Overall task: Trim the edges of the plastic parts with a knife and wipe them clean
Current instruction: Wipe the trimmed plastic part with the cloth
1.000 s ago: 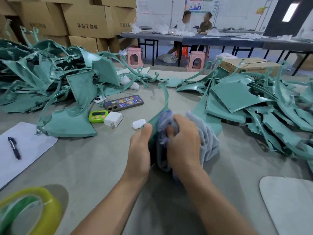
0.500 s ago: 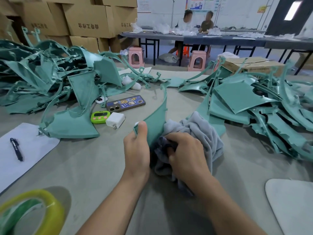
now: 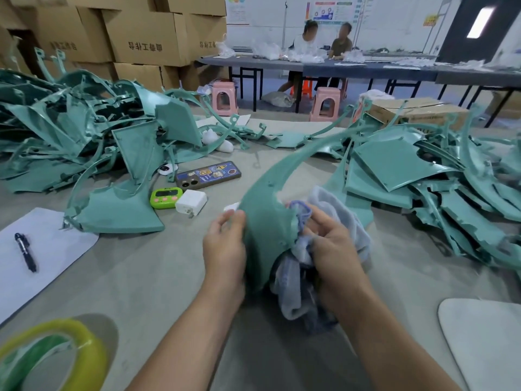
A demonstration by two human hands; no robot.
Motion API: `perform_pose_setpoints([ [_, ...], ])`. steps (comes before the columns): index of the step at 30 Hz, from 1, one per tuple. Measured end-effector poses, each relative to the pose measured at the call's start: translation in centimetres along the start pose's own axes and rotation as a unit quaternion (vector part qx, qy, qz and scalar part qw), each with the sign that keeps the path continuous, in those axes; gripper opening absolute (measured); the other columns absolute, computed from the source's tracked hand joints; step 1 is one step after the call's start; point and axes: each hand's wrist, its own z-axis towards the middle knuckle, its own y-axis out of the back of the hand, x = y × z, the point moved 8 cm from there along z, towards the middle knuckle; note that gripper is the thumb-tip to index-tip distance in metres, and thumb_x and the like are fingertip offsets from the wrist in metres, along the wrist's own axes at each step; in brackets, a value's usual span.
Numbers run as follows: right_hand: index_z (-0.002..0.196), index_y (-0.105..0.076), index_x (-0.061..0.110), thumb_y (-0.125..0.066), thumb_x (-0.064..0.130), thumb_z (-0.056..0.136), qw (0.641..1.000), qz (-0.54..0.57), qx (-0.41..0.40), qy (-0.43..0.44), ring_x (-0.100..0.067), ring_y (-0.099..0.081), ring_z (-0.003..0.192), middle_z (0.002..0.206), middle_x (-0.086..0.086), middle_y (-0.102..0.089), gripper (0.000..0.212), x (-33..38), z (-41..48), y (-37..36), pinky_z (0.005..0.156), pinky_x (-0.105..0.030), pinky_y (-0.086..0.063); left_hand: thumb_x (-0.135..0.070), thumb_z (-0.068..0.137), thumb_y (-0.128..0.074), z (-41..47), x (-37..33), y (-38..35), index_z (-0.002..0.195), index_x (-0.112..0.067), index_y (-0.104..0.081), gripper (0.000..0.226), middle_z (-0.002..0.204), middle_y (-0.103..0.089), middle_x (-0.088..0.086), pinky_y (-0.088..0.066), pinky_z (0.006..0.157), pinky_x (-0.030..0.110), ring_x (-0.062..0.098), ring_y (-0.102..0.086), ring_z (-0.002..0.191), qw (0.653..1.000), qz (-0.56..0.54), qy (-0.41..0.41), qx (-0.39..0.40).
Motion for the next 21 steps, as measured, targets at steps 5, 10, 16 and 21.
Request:
perform_pose_setpoints([
  [5, 0.113, -0.075, 0.006, -0.056, 0.004, 0.101, 1.000, 0.022, 0.019, -0.011, -0.030, -0.073, 0.098, 0.110, -0.020, -0.075, 0.021, -1.1, -0.3, -0.6, 0.084, -0.037, -0.059, -0.018, 0.092, -0.064, -0.8, -2.6, -1.0, 0.098, -0.026, -0.076, 0.016, 0.095, -0.076, -0.007, -0.059, 0.082, 0.030, 0.004, -0.072, 0.085, 0.973, 0.158, -0.167, 0.038],
  [10, 0.090, -0.058, -0.006, -0.063, 0.019, 0.095, 0.995, -0.004, -0.096, -0.012, -0.032, -0.054, 0.076, 0.079, -0.018, -0.059, 0.025, -1.5, 0.7, 1.9, 0.072, -0.043, -0.047, -0.061, 0.083, -0.061, -3.1, 0.1, -4.9, 0.119, -0.016, -0.075, 0.059, 0.120, -0.073, 0.013, -0.050, 0.105, 0.044, 0.026, -0.066, 0.118, 0.967, -0.031, 0.014, 0.252],
  [16, 0.094, -0.069, 0.020, -0.061, 0.023, 0.092, 0.987, -0.159, 0.026, 0.024, -0.015, -0.072, 0.086, 0.083, 0.001, -0.073, 0.009, -0.9, -0.4, -1.3, 0.073, -0.027, -0.057, -0.063, 0.086, -0.063, -3.7, 0.3, -4.7, 0.112, -0.009, -0.072, 0.060, 0.109, -0.073, 0.017, -0.052, 0.097, 0.041, 0.028, -0.069, 0.105, 0.964, -0.032, -0.010, 0.264],
  [21, 0.085, -0.068, 0.032, -0.063, 0.019, 0.070, 0.904, -0.386, 0.109, 0.150, -0.003, -0.065, 0.071, 0.077, 0.015, -0.071, 0.021, 1.1, -2.2, -3.3, 0.064, -0.020, -0.051, -0.073, 0.077, -0.052, -2.9, -0.8, -3.6, 0.049, -0.018, -0.063, 0.063, 0.045, -0.049, 0.001, -0.037, 0.041, 0.021, 0.014, -0.045, 0.039, 0.971, -0.063, 0.032, 0.227],
])
